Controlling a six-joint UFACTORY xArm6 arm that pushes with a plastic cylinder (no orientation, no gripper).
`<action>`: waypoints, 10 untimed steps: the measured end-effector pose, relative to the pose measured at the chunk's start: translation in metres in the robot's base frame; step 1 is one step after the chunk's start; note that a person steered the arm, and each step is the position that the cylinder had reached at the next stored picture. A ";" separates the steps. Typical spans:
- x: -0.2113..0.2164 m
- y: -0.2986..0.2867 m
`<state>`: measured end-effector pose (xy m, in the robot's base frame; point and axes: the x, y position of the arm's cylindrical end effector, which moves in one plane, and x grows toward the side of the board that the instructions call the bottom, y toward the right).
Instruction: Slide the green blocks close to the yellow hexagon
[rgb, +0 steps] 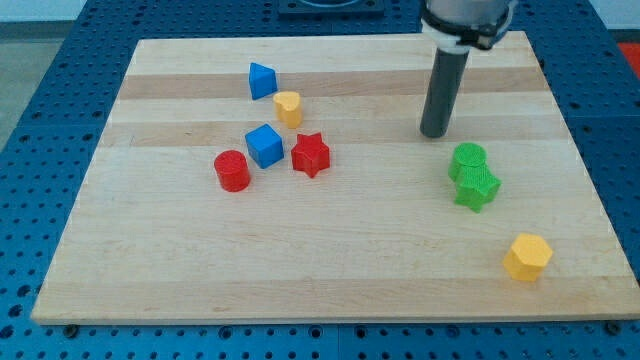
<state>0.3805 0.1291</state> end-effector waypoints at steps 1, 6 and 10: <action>0.011 0.018; 0.059 0.022; 0.099 0.022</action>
<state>0.4794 0.1508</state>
